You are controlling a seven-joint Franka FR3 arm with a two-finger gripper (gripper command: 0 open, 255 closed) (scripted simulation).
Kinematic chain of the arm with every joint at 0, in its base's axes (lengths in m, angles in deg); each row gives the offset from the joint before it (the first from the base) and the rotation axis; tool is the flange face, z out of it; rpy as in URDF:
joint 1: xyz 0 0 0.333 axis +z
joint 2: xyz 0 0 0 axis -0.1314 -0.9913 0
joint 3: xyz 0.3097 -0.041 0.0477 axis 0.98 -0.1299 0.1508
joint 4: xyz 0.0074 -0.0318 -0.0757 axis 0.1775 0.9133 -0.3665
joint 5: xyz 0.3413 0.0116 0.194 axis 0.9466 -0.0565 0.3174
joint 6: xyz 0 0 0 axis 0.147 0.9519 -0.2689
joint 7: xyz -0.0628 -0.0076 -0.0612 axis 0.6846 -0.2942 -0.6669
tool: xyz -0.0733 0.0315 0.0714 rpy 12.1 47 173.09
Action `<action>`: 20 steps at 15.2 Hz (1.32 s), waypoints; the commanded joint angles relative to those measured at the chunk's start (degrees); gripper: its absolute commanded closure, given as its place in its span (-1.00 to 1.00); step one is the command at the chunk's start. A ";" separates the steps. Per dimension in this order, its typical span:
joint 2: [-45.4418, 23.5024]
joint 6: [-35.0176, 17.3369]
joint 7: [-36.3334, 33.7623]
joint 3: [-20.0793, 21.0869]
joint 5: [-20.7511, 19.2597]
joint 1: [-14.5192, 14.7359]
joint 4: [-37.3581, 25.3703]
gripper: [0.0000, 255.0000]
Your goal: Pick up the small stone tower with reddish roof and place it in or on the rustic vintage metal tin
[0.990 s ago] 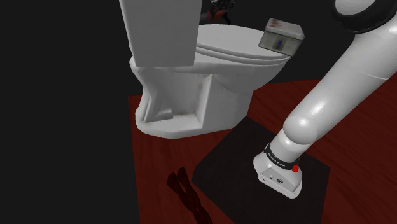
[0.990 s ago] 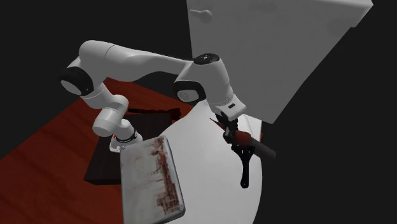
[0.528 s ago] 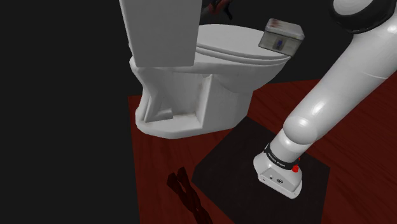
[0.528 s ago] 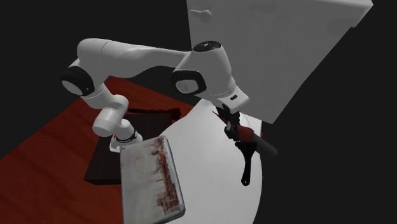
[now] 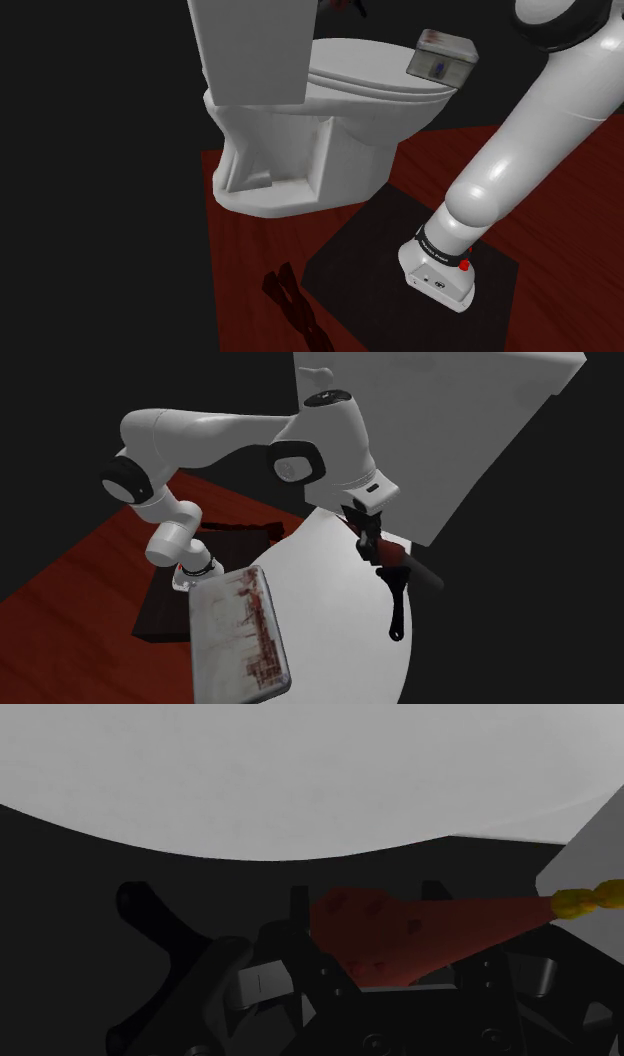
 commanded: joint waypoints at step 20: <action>13.48 5.94 9.83 -4.52 1.56 -4.00 6.36 1.00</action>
